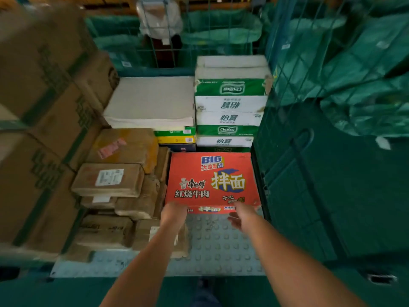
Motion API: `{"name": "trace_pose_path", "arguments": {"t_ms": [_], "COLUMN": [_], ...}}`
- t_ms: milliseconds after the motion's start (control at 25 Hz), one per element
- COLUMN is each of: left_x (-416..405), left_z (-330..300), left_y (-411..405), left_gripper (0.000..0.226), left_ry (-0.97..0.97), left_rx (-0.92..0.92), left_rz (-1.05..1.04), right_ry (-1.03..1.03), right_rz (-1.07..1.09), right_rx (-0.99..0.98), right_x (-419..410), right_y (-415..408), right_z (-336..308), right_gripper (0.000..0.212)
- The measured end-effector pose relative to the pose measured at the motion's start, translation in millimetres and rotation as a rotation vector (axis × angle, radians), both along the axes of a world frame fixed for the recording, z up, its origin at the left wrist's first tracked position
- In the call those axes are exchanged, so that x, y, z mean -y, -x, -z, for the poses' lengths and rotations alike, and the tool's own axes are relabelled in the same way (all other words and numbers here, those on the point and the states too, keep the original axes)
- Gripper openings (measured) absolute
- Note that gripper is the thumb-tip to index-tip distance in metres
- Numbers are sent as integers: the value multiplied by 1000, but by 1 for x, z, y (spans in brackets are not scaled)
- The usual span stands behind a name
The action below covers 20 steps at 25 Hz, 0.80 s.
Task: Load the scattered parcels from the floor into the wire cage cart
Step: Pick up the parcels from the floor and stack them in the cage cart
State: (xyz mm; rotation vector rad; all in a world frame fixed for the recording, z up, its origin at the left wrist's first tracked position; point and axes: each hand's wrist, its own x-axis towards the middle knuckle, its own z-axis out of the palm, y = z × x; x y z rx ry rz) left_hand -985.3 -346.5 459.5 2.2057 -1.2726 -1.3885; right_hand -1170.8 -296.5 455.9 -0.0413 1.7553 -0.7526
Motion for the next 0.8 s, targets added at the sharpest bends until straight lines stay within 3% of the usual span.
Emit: {"name": "trace_pose_path", "arguments": {"t_ms": [120, 440, 800], "left_x": [-48, -167, -379], "left_z": [-32, -28, -42], "left_y": [-41, -188, -275], "left_gripper": [26, 20, 14], "left_ry": [35, 4, 27], "left_rx": [125, -81, 100], "left_rz": [13, -357, -844], "right_ry": [15, 7, 53], "right_rz": [-104, -271, -977], "right_rx": [-71, 47, 44], "right_x": [-32, -105, -182], "right_y": [-24, -171, -323], "right_z": [-37, -69, -57], "right_gripper": [16, 16, 18]}}
